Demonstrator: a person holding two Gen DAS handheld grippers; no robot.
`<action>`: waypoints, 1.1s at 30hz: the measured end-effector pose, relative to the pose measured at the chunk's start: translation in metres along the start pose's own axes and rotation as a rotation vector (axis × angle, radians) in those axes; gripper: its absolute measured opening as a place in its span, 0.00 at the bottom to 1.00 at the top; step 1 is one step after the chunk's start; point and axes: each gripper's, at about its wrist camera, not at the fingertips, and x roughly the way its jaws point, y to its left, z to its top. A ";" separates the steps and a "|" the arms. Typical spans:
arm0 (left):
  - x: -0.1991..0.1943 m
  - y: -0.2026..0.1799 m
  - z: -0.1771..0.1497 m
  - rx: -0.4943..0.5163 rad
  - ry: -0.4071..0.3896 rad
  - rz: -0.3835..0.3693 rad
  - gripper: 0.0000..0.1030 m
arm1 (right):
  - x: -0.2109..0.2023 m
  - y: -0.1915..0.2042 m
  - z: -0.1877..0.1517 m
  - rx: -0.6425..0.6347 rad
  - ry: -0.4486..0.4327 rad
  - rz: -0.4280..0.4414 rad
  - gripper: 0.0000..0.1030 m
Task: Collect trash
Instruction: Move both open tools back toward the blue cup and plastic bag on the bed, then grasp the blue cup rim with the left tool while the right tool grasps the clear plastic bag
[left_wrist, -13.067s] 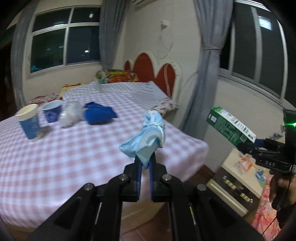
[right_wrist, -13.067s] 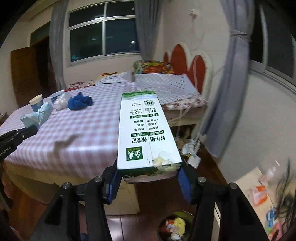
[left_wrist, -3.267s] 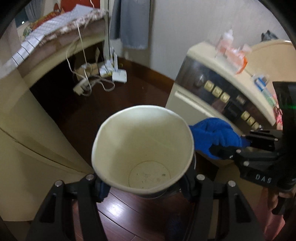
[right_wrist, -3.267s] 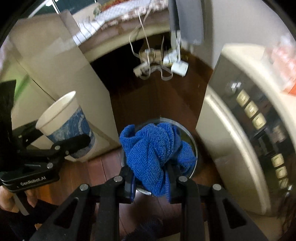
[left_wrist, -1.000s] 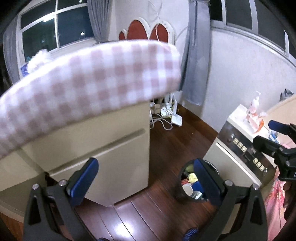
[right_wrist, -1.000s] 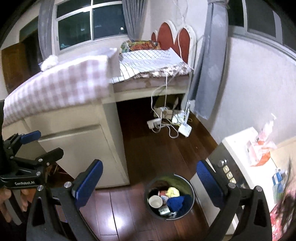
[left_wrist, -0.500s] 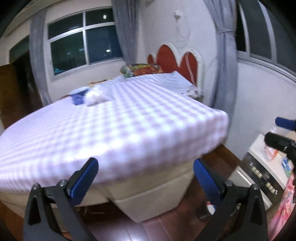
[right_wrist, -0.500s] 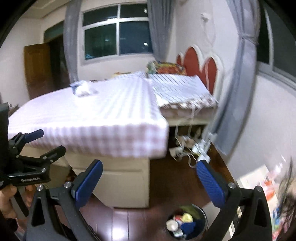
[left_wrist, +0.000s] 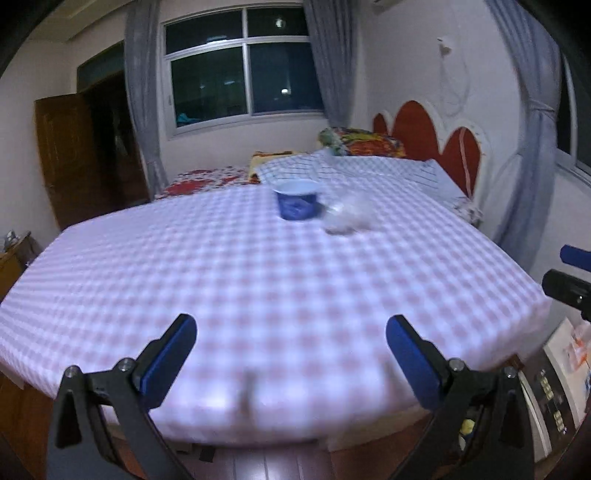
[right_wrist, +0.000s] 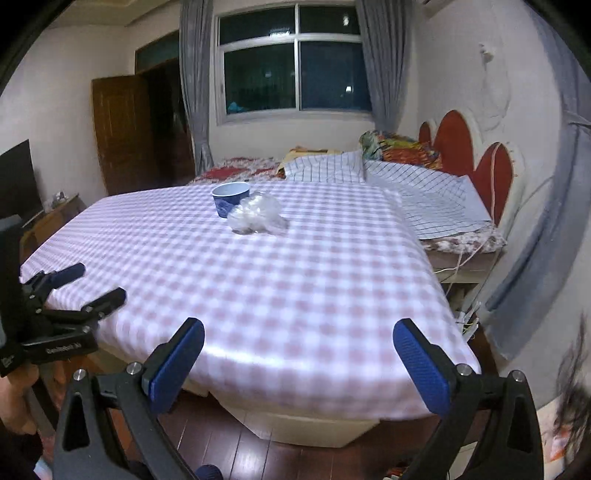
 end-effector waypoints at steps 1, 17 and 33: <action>0.006 0.008 0.008 0.005 -0.003 0.017 1.00 | 0.008 0.005 0.008 -0.004 0.003 0.007 1.00; 0.121 0.079 0.065 -0.002 0.087 0.071 1.00 | 0.226 0.080 0.104 -0.041 0.236 0.042 1.00; 0.222 -0.007 0.115 0.046 0.187 -0.014 1.00 | 0.278 -0.023 0.127 0.032 0.268 0.034 0.63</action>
